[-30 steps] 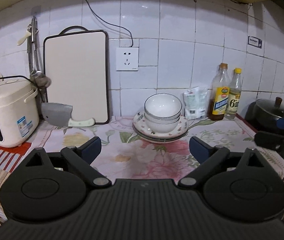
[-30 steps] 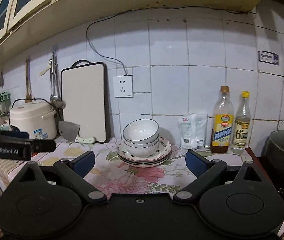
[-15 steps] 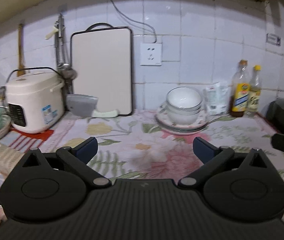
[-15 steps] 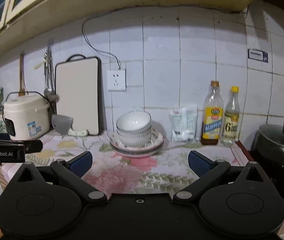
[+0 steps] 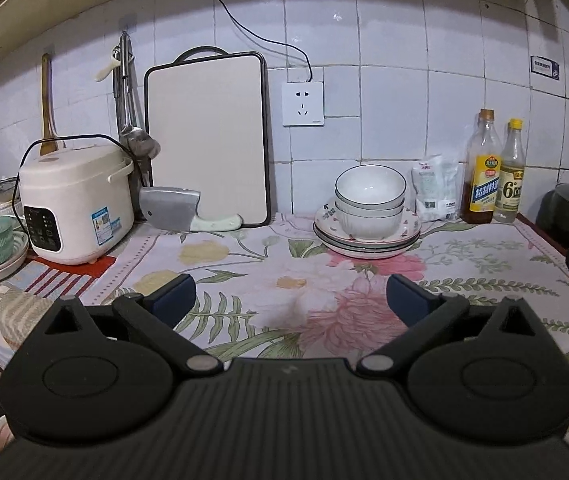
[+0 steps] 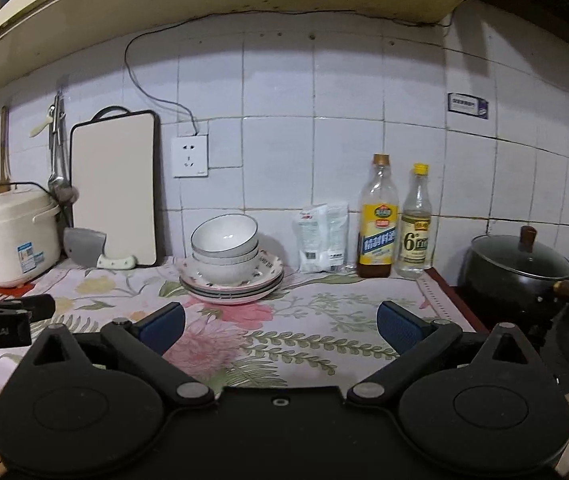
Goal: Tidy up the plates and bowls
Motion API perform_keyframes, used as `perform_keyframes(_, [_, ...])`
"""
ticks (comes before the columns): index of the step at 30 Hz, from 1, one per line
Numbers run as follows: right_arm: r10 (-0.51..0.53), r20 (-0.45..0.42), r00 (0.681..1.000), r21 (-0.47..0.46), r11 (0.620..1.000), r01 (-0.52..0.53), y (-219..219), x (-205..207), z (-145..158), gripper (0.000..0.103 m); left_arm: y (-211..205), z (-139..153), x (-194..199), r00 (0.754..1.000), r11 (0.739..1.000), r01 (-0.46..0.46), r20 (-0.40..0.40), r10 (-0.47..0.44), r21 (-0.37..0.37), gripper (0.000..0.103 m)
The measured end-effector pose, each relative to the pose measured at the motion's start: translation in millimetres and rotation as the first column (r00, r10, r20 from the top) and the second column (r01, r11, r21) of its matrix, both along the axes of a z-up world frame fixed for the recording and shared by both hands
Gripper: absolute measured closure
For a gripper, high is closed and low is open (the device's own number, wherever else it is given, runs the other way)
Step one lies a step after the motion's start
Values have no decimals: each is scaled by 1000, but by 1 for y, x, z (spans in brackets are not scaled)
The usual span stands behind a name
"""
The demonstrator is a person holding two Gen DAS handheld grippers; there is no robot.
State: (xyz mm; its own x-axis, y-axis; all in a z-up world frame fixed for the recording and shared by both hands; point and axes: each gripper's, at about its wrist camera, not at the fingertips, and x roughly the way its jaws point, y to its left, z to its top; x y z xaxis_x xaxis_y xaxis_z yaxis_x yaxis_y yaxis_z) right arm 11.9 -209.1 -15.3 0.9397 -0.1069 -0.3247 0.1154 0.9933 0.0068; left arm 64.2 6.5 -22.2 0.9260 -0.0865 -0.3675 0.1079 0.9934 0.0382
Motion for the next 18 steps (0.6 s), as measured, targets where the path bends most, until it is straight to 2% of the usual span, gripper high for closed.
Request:
perform_keyframes(12, [-13, 16, 1000, 14, 1000, 13, -2, -9, -8, 0, -1, -7, 1, 1000, 1000, 5, -11, -5, 5, 0])
perform_keyframes(18, [-31, 27, 999, 4, 1000, 31, 0, -8, -11, 0, -1, -9, 1, 1000, 1000, -4, 10, 4, 10, 0])
